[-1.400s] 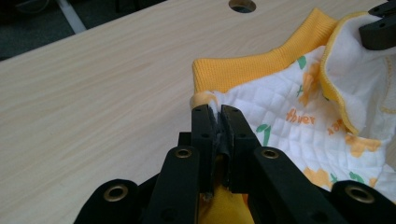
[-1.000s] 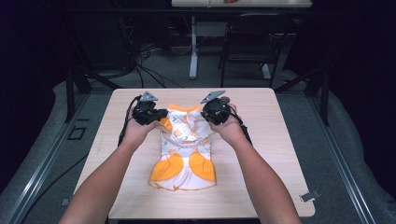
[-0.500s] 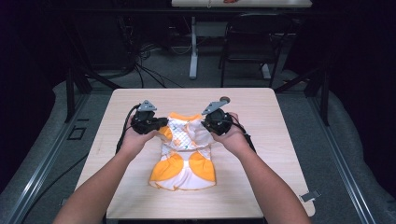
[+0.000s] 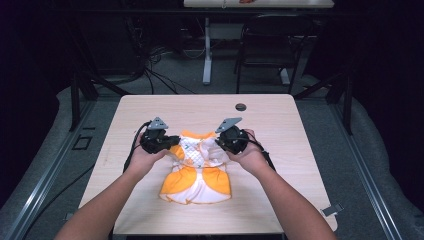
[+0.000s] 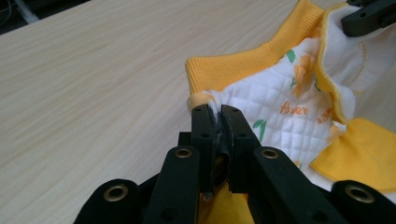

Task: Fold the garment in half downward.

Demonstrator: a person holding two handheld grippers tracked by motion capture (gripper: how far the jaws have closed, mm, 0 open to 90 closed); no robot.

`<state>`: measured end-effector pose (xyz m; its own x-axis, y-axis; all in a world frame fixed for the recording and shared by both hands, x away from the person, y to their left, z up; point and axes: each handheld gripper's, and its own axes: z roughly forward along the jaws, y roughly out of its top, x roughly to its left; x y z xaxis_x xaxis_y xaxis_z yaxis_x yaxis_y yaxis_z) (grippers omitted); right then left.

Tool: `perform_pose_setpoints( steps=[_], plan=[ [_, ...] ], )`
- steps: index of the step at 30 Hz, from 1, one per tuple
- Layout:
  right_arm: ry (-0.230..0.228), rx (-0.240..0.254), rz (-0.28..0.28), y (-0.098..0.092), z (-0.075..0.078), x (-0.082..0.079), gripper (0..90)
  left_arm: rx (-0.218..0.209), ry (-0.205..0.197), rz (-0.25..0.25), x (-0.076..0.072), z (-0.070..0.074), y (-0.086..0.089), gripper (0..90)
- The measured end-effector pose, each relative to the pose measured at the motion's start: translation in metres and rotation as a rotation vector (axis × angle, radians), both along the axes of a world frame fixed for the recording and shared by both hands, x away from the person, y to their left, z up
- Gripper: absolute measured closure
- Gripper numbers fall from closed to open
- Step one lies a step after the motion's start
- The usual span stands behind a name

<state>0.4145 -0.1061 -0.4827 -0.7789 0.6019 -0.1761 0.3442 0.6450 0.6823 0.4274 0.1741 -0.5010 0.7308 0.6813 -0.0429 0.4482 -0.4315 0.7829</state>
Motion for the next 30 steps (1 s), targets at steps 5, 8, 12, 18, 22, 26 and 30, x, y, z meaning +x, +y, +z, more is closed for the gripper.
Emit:
perform_pose_setpoints(
  steps=[5,8,12,18,22,26,30],
  plan=[
    [0.018,0.0,0.014,0.0,-0.01,-0.009,86.9,-0.004,0.019,-0.015,-0.009,-0.009,0.003,84.8],
    [0.026,-0.017,0.024,0.0,-0.015,-0.013,86.9,-0.013,0.037,-0.02,-0.013,-0.014,0.004,84.8],
    [0.04,0.005,0.023,-0.003,-0.019,-0.017,86.9,-0.022,0.047,-0.029,-0.019,-0.02,0.005,84.8],
    [0.056,0.03,0.024,-0.006,-0.031,-0.025,86.8,-0.034,0.06,-0.036,-0.027,-0.027,0.006,84.8],
    [0.064,0.041,0.026,-0.008,-0.036,-0.03,86.7,-0.042,0.067,-0.047,-0.035,-0.032,0.007,84.7],
    [0.084,0.062,0.025,-0.01,-0.045,-0.038,86.4,-0.029,0.072,-0.055,-0.042,-0.038,0.008,84.4],
    [0.097,0.083,0.023,-0.011,-0.05,-0.043,85.1,-0.039,0.086,-0.055,-0.047,-0.044,0.009,83.6]
  ],
)
